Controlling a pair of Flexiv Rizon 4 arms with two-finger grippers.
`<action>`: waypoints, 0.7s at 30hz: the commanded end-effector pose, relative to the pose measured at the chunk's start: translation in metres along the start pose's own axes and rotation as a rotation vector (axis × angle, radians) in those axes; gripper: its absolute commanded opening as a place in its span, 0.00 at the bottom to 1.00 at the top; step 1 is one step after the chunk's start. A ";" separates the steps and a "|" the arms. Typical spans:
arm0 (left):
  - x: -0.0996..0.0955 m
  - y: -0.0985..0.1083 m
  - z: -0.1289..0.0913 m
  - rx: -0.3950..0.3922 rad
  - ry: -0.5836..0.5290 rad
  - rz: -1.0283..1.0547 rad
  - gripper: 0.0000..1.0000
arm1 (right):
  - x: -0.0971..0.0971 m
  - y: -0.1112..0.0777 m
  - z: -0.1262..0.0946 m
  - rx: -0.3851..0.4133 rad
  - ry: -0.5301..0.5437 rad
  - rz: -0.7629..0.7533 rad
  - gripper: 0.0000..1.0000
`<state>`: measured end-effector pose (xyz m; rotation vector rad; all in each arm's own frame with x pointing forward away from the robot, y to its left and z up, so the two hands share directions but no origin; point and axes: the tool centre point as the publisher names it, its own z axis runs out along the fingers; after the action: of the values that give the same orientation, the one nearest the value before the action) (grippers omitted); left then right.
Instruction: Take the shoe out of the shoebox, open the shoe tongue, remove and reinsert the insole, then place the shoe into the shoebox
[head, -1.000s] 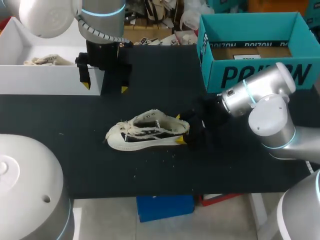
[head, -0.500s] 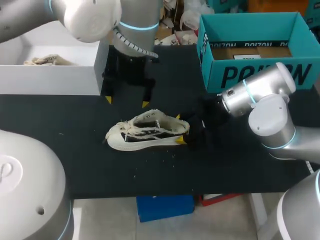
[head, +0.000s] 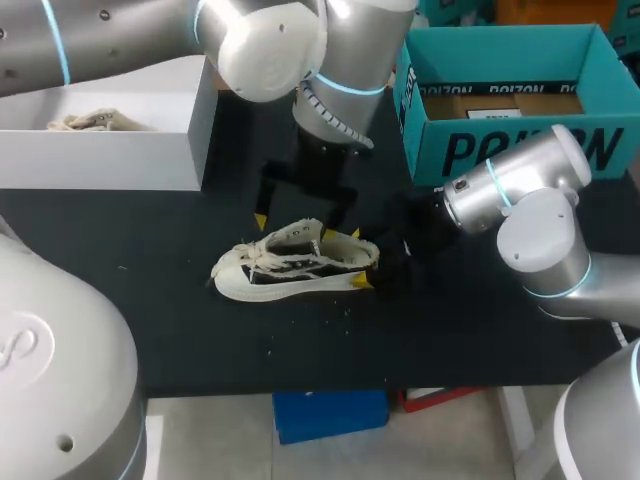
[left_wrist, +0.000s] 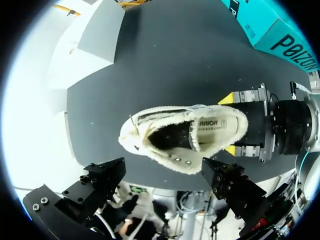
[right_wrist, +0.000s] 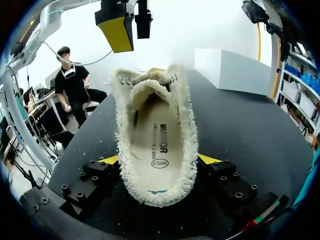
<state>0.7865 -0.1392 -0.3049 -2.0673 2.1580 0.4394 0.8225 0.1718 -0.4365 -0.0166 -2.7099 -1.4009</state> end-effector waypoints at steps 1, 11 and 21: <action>0.030 -0.009 0.011 -0.031 -0.121 -0.001 1.00 | -0.001 -0.002 0.004 0.003 -0.001 0.001 0.00; 0.040 -0.015 0.025 -0.023 -0.151 -0.017 1.00 | -0.001 -0.002 0.004 0.003 -0.001 0.001 0.00; 0.032 -0.010 0.046 -0.020 -0.182 -0.050 1.00 | -0.001 -0.002 0.004 0.003 -0.001 0.001 0.00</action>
<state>0.7904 -0.1586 -0.3534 -2.0000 2.0087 0.6230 0.8225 0.1718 -0.4365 -0.0165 -2.7098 -1.4009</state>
